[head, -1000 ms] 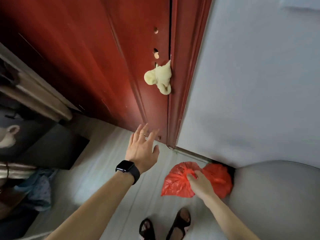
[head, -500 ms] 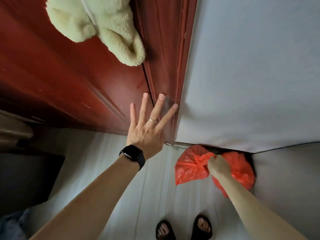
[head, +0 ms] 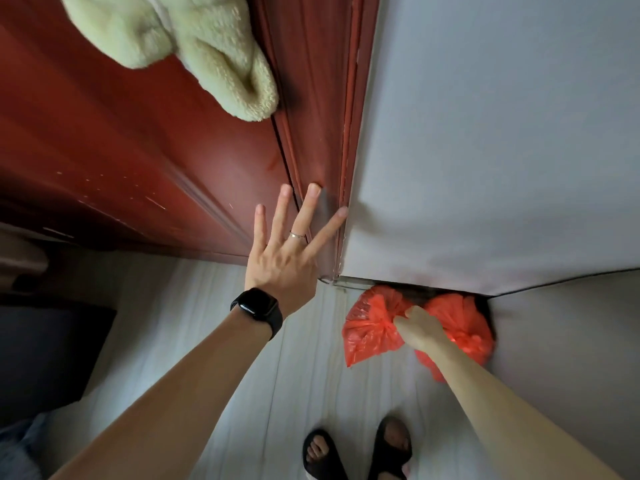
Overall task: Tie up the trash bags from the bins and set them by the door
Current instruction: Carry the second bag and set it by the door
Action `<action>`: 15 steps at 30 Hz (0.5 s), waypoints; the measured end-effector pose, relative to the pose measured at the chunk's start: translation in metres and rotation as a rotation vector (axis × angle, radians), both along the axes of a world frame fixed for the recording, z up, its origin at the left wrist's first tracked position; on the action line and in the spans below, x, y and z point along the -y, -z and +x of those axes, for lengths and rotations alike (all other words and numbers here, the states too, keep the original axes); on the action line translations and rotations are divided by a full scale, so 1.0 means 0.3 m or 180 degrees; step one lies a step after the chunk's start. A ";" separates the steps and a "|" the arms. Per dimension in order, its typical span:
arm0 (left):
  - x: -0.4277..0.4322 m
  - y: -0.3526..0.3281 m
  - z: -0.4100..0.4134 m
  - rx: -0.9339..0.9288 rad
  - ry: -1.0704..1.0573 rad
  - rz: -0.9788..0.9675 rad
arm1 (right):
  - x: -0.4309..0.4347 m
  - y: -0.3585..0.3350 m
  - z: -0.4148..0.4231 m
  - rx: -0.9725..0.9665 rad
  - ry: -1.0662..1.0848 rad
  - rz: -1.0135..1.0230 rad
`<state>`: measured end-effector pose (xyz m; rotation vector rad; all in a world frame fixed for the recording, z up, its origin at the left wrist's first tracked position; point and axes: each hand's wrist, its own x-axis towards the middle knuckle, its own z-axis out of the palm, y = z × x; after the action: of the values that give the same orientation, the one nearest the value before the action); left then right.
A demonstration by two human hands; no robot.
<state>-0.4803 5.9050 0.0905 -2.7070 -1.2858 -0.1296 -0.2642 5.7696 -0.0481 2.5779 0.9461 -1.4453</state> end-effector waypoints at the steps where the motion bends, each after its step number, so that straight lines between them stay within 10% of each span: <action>1: 0.019 -0.029 -0.001 -0.0031 -0.0022 -0.0084 | -0.015 -0.058 -0.002 0.0020 -0.0166 0.0081; 8: 0.142 -0.414 -0.081 -0.0037 -0.0700 -0.1502 | -0.034 -0.706 -0.123 -0.0003 -0.1118 0.0761; 15: 0.299 -0.913 -0.280 0.0573 -0.1374 -0.1336 | -0.002 -1.423 -0.290 0.0151 -0.2052 0.1922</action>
<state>-0.5642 5.8154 0.3645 -2.6969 -2.1294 -0.0603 -0.3511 5.7701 0.3789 2.2150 2.2096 -1.0110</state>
